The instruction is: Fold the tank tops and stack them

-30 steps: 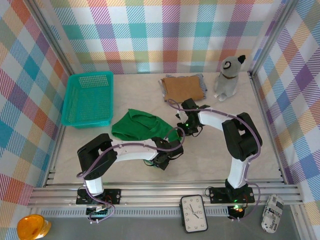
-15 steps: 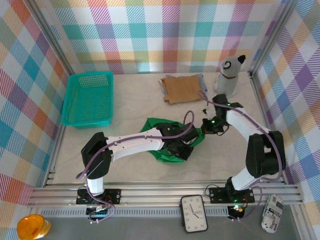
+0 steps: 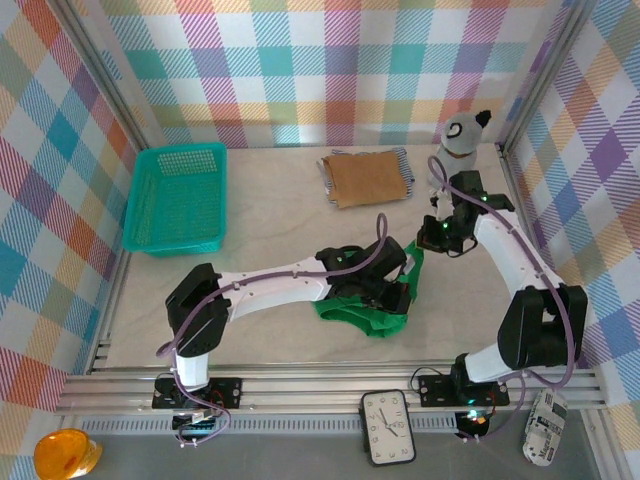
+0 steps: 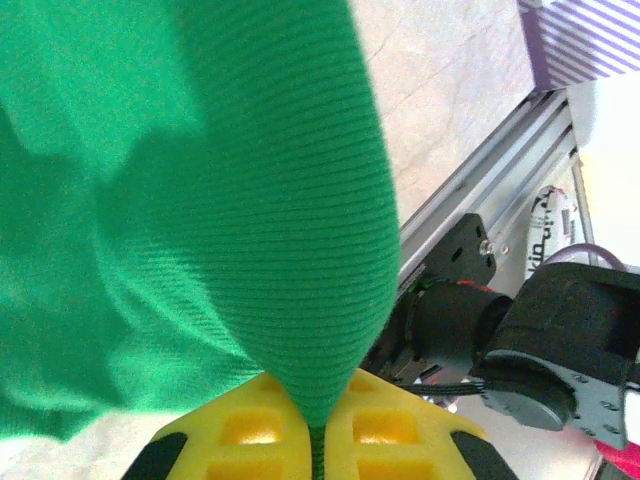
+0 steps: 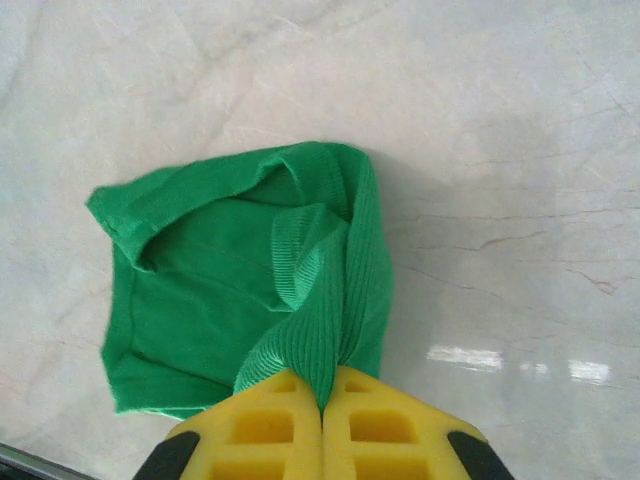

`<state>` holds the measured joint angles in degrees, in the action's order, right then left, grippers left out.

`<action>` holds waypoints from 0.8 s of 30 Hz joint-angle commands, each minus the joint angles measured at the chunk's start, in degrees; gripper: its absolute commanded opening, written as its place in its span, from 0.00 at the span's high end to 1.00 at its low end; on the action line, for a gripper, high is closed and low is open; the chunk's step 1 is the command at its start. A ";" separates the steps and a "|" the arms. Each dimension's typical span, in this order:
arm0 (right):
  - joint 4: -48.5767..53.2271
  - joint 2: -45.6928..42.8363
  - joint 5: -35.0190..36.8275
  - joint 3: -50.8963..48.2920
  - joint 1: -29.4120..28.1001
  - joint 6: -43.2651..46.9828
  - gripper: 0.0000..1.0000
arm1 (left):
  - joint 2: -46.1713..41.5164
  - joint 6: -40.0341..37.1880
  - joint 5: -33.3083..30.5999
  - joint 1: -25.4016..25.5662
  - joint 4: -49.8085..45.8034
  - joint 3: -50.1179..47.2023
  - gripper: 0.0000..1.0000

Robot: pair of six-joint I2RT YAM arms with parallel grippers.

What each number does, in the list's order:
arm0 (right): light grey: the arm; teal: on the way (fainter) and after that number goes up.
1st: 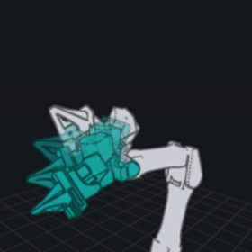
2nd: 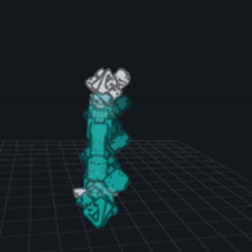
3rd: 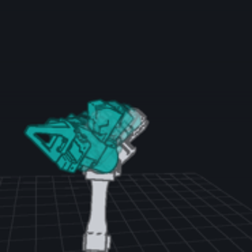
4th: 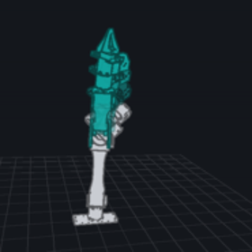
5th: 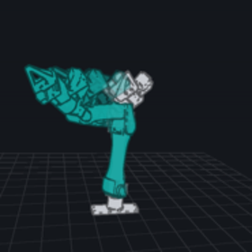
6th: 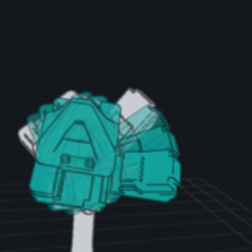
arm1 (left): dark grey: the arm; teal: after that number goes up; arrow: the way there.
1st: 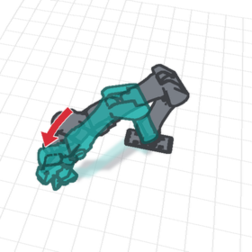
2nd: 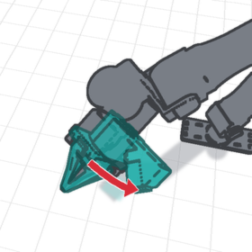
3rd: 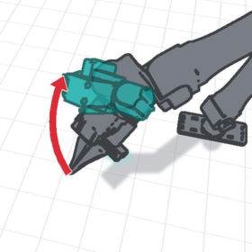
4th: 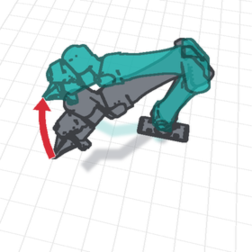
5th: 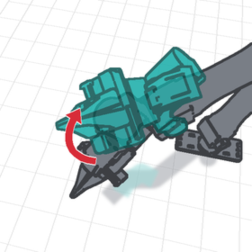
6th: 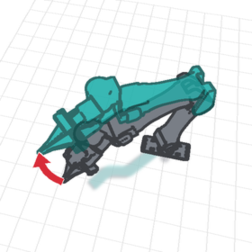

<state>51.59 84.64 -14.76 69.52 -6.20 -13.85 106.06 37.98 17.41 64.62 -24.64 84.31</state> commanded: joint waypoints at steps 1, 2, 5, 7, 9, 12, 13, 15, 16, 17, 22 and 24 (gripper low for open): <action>-1.20 3.14 -0.61 3.67 -3.85 -8.52 0.93 | -5.69 3.77 0.79 -1.94 4.29 -5.73 0.99; -1.31 4.12 0.70 4.39 -5.27 -9.83 0.92 | -6.81 4.65 0.95 -2.44 5.44 -7.76 0.98; -1.45 7.81 2.87 6.89 -10.14 -13.76 0.91 | -9.85 7.67 0.97 -3.60 8.26 -13.52 0.98; -1.08 10.53 3.24 8.91 -12.26 -16.28 0.90 | -11.87 8.49 0.16 -4.25 8.28 -16.03 0.98; -1.24 12.90 3.25 10.99 -13.79 -18.89 0.91 | -13.86 9.03 -0.18 -5.04 8.22 -17.82 0.98; -1.98 15.47 3.27 13.89 -15.60 -21.08 0.91 | -16.67 9.01 -0.80 -6.25 6.26 -19.54 0.98; -2.25 16.45 3.08 14.97 -16.30 -21.56 0.91 | -17.58 9.04 -0.67 -6.64 5.62 -20.15 0.98; -2.48 17.92 3.12 17.13 -17.53 -22.81 0.91 | -19.34 8.73 -0.95 -7.37 4.22 -21.05 0.97; -2.94 18.38 2.90 17.76 -17.98 -23.59 0.91 | -20.22 8.53 -0.98 -7.81 3.45 -21.37 0.97; -3.79 18.62 2.90 18.10 -18.34 -24.59 0.91 | -21.03 8.37 -0.72 -8.46 2.80 -21.61 0.97; -8.13 20.15 1.52 19.74 -19.99 -28.71 0.91 | -23.84 5.95 -1.24 -11.84 -2.37 -21.91 0.97; -8.80 21.94 1.62 20.85 -20.88 -29.35 0.91 | -24.67 5.62 -1.24 -13.39 -3.22 -23.14 0.96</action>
<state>45.91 104.38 -12.51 88.09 -26.17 -39.79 83.72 45.25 16.43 52.90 -23.88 62.81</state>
